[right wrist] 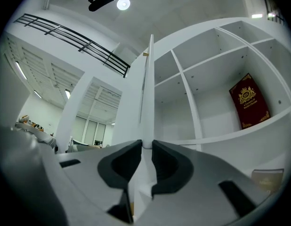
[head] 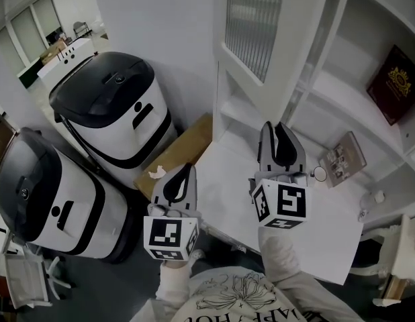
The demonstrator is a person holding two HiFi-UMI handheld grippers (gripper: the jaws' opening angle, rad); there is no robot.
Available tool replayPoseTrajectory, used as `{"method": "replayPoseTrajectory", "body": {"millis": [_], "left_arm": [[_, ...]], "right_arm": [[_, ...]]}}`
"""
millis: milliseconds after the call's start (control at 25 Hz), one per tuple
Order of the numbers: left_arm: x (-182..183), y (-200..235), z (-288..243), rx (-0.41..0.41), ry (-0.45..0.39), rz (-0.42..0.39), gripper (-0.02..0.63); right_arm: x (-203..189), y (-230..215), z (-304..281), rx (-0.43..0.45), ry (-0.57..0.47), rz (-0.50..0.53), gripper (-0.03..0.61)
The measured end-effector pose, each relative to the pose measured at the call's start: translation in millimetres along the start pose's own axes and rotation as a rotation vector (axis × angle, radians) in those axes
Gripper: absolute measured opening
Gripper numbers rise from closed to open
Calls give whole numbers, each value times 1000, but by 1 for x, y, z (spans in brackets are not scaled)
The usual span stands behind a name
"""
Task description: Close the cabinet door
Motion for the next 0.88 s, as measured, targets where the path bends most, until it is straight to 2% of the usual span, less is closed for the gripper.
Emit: {"method": "replayPoseTrajectory", "body": {"millis": [880], "left_arm": [[21, -43, -48, -34, -3, -43, 5]], "right_arm": [[-5, -57, -19, 39, -14, -24, 77]]}}
Point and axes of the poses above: the fingertips, and each gripper's own axes: z backward along the fingers, y to its left, x out of its top, the point moved 9 cm from there along z, backward along the fingers, and after that the axes turned 14 degrees about y, right-handed, at the moved point
